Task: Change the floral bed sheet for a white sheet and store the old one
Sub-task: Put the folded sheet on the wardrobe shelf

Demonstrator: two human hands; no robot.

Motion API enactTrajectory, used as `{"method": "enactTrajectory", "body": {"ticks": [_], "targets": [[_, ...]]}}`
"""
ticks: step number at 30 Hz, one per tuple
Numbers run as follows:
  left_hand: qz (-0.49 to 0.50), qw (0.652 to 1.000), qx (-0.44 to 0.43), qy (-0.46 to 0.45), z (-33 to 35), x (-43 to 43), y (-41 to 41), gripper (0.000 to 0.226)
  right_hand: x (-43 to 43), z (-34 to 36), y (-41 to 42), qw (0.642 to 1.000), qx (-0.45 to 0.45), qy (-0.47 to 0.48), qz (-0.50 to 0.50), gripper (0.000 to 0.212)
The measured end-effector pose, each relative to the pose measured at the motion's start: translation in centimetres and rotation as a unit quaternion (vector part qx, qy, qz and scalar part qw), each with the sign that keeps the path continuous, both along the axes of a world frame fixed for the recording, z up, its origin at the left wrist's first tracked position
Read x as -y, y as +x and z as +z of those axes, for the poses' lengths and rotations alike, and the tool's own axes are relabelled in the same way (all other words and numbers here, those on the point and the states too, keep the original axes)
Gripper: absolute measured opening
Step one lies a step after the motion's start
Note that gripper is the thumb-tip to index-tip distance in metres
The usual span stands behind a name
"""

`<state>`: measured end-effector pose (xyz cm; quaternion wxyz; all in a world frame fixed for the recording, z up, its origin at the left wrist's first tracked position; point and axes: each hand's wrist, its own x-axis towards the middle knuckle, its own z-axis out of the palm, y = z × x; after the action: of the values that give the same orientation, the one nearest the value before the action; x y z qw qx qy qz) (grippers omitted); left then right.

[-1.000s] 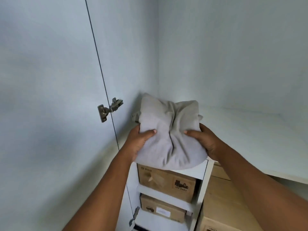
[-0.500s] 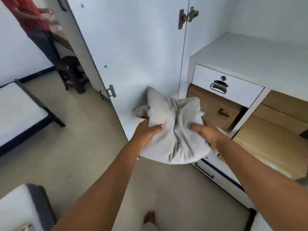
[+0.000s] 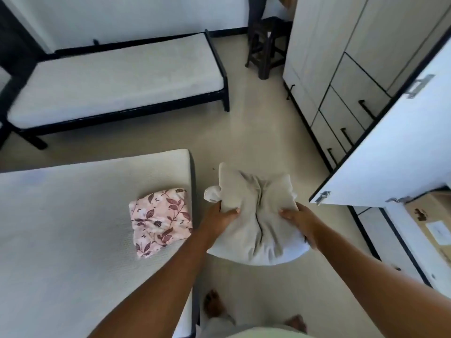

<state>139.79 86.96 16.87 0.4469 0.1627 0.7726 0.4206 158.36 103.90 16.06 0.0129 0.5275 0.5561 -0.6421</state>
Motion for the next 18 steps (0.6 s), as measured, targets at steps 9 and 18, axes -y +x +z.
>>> {"method": "enactTrajectory", "body": {"ticks": [9, 18], "targets": [[0.257, 0.962, 0.018, -0.084, -6.0, 20.4, -12.5, 0.063, 15.0, -3.4, -21.0, 0.972, 0.037, -0.005, 0.231, 0.037], [0.462, 0.857, 0.021, -0.226, -16.3, 36.2, -20.6, 0.031, 31.5, -13.3, -38.2, 0.89, 0.069, 0.044, 0.448, 0.047]]}}
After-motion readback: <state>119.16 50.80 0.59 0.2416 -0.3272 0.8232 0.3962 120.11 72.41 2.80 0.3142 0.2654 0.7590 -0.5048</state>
